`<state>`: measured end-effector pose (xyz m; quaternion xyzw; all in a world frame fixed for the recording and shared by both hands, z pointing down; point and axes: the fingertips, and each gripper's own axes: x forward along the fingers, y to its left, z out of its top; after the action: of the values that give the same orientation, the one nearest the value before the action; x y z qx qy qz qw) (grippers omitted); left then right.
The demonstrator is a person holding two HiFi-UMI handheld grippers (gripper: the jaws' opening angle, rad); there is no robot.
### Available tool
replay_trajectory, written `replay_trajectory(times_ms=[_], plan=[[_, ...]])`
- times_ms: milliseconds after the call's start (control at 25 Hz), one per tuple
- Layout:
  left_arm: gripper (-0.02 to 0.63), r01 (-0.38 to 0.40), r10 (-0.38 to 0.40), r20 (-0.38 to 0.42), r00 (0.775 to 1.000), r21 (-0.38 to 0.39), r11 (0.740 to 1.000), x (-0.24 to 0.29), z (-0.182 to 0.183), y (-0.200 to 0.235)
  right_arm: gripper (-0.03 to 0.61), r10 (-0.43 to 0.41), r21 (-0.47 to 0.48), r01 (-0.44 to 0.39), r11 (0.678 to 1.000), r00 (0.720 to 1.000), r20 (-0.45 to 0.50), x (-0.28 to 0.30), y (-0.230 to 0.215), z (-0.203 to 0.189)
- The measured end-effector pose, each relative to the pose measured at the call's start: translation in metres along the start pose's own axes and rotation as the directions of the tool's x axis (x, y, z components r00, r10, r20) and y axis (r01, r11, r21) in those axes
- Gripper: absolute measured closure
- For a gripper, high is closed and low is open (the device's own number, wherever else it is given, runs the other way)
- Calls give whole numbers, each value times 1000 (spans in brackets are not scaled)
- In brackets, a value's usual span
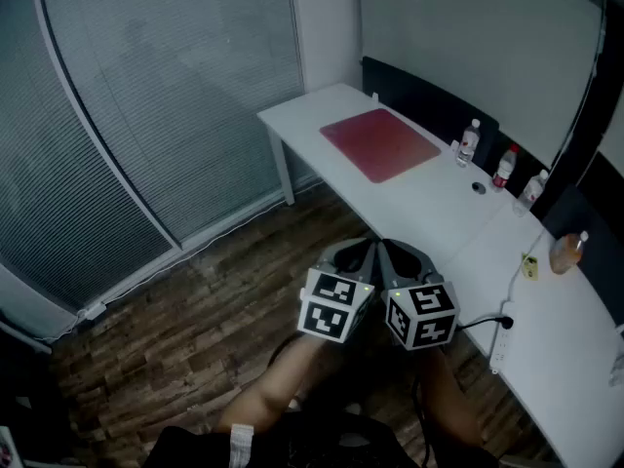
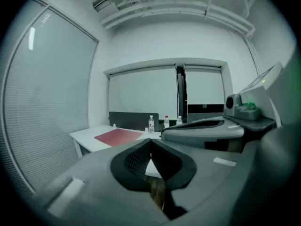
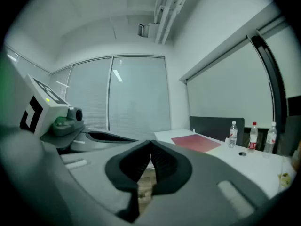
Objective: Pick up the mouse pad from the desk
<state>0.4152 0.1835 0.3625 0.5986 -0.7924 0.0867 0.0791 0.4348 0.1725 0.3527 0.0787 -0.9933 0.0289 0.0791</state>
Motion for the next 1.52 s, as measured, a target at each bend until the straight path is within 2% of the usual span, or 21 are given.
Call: replay_trajectory(times_ms=[240,440,720,1040,1520], plan=[[609,-19,19,-9,1000,-5,1000,12,1,-6,575,-9,11,9,1000,1000,15,-4,-17,-1],[609,-14,14,-17,1000,39,999,19,6,-6,574,-4,14,4,1000,1000,14,1,-24,-1],[609,-27,27,-23,999,23,999,37,5,21,574,-12,-1,12,1000,1000,-2,30,-30,-2],[609,-5,6,-11,1000,27,1000,79,10,96,574,-48,-27,48,998,999,-15,112,-32,10],[609,125,-123,-32,992,81,989,123,20,214,574,-158,-53,156,986,987,-41,234,-20,35]])
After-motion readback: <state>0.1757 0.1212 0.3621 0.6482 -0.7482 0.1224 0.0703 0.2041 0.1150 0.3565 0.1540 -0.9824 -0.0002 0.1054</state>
